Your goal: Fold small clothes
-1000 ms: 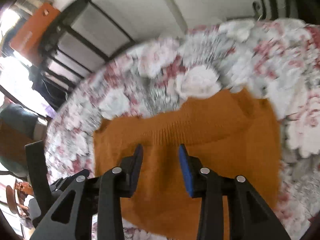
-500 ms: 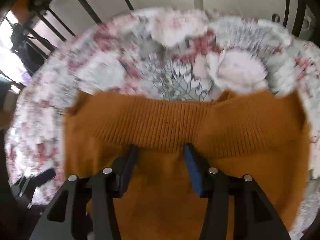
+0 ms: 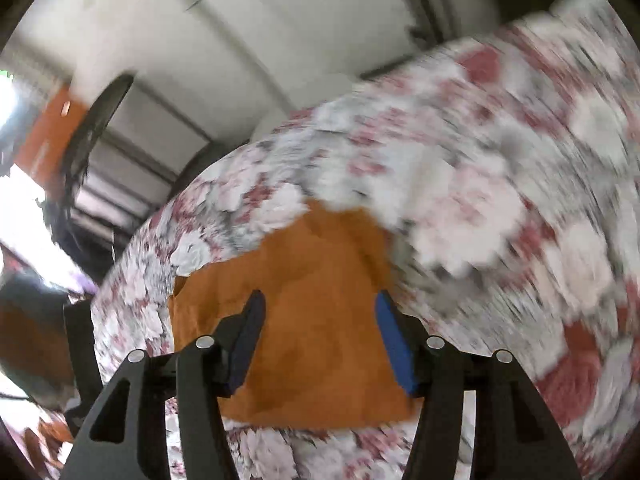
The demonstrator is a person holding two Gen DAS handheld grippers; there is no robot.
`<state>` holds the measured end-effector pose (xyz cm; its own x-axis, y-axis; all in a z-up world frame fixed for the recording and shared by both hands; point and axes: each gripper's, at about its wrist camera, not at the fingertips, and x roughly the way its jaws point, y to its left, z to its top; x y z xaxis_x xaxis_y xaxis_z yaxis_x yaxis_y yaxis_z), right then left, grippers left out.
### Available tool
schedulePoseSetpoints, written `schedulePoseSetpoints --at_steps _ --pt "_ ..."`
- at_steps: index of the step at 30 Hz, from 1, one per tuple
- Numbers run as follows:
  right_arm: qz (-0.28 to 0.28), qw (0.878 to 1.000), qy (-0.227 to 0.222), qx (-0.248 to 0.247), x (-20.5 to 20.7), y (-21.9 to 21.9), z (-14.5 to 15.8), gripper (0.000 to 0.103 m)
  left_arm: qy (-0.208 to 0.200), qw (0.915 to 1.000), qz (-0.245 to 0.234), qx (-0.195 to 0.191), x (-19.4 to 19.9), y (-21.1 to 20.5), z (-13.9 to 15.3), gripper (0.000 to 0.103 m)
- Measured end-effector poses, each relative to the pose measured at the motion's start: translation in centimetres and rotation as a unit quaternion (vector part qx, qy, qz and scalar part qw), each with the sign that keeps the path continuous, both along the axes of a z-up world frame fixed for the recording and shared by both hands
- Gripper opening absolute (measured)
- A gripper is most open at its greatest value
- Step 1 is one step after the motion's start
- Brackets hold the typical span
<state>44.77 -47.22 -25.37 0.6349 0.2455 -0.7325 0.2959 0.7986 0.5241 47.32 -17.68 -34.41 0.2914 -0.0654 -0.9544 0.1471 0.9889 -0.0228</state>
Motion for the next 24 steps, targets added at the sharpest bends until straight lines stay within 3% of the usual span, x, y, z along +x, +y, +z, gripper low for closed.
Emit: schedulePoseSetpoints --at_steps 7,14,18,22,24 --pt "-0.008 0.994 -0.003 0.110 1.1 -2.3 -5.2 0.053 0.040 0.9973 -0.021 0.057 -0.7 -1.6 -4.5 0.099" --pt "-0.009 0.995 0.015 0.102 1.7 -2.4 -7.4 0.052 0.033 0.9981 -0.019 0.049 -0.1 -4.7 -4.6 0.099" --pt "0.006 0.994 0.016 0.110 1.9 -2.6 -7.5 0.056 0.003 0.9994 -0.009 0.034 0.1 -3.8 -1.6 0.099" --pt "0.022 0.992 0.020 0.124 2.3 -2.0 -8.9 0.057 0.030 0.9963 -0.010 0.080 0.3 -3.9 -3.9 0.099" --pt "0.021 0.991 0.019 0.128 2.2 -2.2 -9.1 0.057 0.023 0.9947 -0.018 0.099 0.1 -4.4 -4.2 0.099"
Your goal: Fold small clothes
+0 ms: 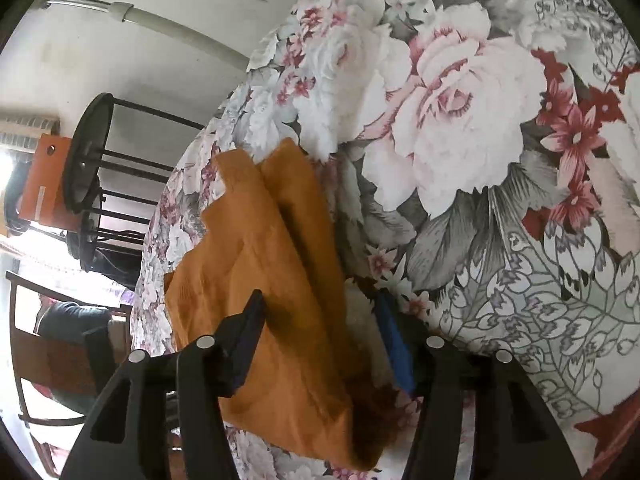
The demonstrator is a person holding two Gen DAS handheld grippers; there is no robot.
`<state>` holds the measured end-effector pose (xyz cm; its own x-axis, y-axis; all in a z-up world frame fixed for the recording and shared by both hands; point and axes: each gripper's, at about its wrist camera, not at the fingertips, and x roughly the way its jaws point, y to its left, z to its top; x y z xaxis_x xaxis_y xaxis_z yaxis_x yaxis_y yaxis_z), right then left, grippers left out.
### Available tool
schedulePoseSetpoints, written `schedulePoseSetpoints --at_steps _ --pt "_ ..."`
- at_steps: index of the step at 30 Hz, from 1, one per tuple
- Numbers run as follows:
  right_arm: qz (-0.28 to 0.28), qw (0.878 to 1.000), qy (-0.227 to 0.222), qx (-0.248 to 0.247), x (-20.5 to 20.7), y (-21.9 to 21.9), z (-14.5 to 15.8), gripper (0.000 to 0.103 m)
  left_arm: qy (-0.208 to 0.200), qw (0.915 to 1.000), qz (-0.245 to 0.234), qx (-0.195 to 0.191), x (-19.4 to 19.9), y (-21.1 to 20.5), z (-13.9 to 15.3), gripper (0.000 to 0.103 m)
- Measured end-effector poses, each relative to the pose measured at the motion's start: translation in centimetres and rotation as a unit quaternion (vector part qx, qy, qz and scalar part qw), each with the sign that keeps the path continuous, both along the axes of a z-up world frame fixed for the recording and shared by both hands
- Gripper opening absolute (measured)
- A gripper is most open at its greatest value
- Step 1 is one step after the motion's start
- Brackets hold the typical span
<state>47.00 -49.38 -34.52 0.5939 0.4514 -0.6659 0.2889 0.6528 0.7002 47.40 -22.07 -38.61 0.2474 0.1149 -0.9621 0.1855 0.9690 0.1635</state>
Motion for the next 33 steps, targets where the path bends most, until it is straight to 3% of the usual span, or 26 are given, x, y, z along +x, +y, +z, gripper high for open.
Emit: schedulePoseSetpoints --at_steps 3,4,5,7,15,23,33 --pt "-0.001 1.000 0.004 -0.012 -0.1 0.3 0.1 0.051 -0.008 0.9999 -0.005 0.008 -0.1 -1.2 0.3 0.099" --pt "0.006 1.000 0.008 -0.017 -0.1 0.6 0.3 0.034 -0.007 1.0000 -0.001 0.000 0.0 -1.0 0.4 0.099" --pt "0.017 1.000 0.010 -0.005 0.0 0.9 0.4 0.025 -0.007 1.0000 0.002 -0.006 0.0 -1.5 0.9 0.099" --pt "0.017 0.999 0.011 -0.025 0.0 1.7 1.3 0.020 -0.011 0.9997 0.006 -0.019 0.6 -1.3 1.3 0.099" --pt "0.023 0.998 -0.006 -0.063 -0.2 3.9 5.2 0.017 -0.041 0.9976 -0.009 -0.056 1.1 -1.8 5.1 0.099" --pt "0.029 0.996 -0.008 -0.079 -0.5 6.3 8.2 0.017 -0.032 0.9973 -0.008 -0.065 1.1 -3.1 5.1 0.099" --pt "0.038 0.994 -0.013 -0.098 -0.4 10.0 11.1 0.017 -0.033 0.9944 0.016 -0.099 2.0 -1.1 6.4 0.099"
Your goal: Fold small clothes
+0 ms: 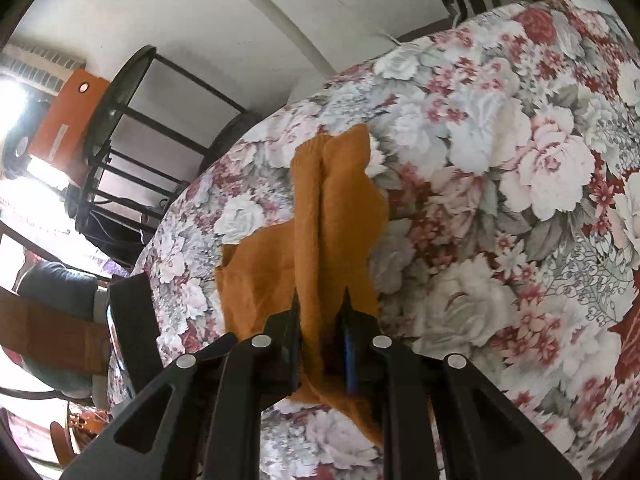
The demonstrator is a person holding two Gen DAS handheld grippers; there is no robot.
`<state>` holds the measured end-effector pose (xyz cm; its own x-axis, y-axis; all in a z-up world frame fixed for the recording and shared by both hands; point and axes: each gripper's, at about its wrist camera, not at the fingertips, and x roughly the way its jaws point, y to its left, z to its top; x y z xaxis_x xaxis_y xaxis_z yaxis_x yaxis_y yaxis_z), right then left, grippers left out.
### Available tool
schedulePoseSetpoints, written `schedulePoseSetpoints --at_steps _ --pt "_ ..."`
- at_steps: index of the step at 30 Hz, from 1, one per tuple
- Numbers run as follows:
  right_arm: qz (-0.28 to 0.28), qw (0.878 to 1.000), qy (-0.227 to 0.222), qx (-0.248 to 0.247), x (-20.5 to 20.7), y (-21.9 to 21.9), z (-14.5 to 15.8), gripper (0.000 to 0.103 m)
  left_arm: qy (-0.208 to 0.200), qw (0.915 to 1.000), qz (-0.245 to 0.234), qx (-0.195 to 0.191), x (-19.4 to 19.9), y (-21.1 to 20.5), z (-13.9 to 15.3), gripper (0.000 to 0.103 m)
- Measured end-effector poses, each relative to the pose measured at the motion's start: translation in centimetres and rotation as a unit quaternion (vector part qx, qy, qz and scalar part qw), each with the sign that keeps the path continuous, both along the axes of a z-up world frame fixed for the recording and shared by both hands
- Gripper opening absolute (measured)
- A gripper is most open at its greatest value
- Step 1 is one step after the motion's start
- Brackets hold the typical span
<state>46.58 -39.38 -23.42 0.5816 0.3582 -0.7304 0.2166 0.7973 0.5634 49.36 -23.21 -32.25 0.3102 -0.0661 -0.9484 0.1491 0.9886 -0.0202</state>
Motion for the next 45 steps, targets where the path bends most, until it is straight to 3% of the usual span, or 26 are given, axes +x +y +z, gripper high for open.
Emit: schedulePoseSetpoints --at_steps 10,23,26,29,31,33,34,37,40,42,45 --pt "0.014 1.000 -0.008 -0.005 1.1 5.0 1.9 0.015 -0.018 0.9988 0.028 -0.036 0.3 2.8 2.3 0.098" --pt "0.056 0.998 0.003 0.026 3.7 12.6 0.0 0.015 -0.032 0.9968 0.073 -0.009 -0.2 10.4 2.0 0.093" --pt "0.073 0.997 0.015 0.031 4.3 14.2 -1.2 0.015 -0.025 0.9964 0.080 0.015 0.0 12.0 1.2 0.093" --pt "0.095 0.992 0.042 0.076 4.9 15.2 -3.6 0.017 -0.006 0.9960 0.082 0.036 0.2 13.3 -0.1 0.093" --pt "0.111 0.987 0.076 0.090 5.2 16.0 -5.3 0.032 0.024 0.9951 0.085 0.044 0.4 14.2 -1.5 0.093" --pt "0.114 0.986 0.080 0.090 4.9 16.2 -5.2 0.032 0.052 0.9926 0.098 0.050 0.7 15.2 -2.9 0.093" --pt "0.119 0.986 0.057 0.099 4.6 16.1 -4.0 0.032 0.060 0.9911 0.109 0.048 0.8 15.8 -3.2 0.093" --pt "0.128 0.988 -0.012 0.088 3.8 14.6 0.6 0.032 0.053 0.9909 0.123 0.010 1.1 16.7 -1.7 0.093" --pt "0.107 0.993 -0.049 0.019 3.0 12.1 3.5 0.031 0.027 0.9926 0.111 -0.040 0.5 16.6 1.6 0.093" --pt "0.076 0.996 -0.041 -0.018 2.6 10.1 3.7 0.031 0.028 0.9941 0.077 -0.070 -0.3 15.6 3.0 0.094" --pt "0.044 0.999 -0.008 -0.012 2.3 7.1 2.2 0.028 0.047 0.9936 0.041 -0.095 -1.3 14.0 2.7 0.094"
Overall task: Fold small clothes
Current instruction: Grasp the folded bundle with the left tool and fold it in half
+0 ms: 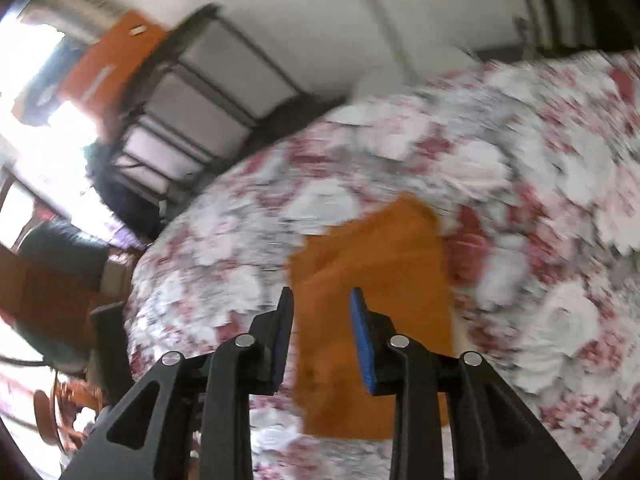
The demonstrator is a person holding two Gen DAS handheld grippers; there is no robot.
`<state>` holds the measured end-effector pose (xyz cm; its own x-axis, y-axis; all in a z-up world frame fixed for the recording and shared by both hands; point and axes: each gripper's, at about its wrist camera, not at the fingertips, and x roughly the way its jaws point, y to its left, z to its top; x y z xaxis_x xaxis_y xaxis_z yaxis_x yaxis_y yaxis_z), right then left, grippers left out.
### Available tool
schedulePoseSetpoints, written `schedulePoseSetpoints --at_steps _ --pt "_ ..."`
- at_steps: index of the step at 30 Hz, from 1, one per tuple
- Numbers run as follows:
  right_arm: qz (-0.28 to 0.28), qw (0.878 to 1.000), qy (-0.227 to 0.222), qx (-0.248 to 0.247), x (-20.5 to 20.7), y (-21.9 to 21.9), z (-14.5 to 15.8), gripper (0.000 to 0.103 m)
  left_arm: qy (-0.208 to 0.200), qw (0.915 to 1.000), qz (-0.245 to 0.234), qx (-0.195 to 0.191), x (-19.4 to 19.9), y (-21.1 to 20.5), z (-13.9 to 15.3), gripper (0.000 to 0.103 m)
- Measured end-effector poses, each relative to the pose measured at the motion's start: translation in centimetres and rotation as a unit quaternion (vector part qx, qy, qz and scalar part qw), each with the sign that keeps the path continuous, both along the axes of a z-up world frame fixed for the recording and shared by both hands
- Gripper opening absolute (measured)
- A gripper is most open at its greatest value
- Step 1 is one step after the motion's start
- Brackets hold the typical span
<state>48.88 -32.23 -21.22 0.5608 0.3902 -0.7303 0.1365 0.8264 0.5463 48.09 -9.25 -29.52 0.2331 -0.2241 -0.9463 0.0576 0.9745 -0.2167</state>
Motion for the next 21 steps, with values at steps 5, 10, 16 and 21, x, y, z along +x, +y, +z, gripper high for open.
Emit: schedulePoseSetpoints --at_steps 5,10,16,21 --pt "-0.011 0.999 0.037 0.032 -0.2 -1.6 -2.5 0.028 0.034 0.9985 -0.020 -0.037 -0.6 -2.5 -2.2 0.094" --pt "-0.006 0.998 0.031 0.048 -0.5 -2.3 -2.4 0.028 0.057 0.9943 -0.015 -0.089 -0.1 -3.0 -3.3 0.093" --pt "-0.014 0.997 0.037 0.062 0.0 -2.7 -2.7 0.028 0.080 0.9865 -0.004 -0.143 0.6 -3.1 -4.4 0.062" --pt "-0.017 0.997 0.033 0.065 0.0 -2.8 -2.4 0.032 0.053 0.9889 -0.018 -0.138 0.5 -4.0 -3.2 0.060"
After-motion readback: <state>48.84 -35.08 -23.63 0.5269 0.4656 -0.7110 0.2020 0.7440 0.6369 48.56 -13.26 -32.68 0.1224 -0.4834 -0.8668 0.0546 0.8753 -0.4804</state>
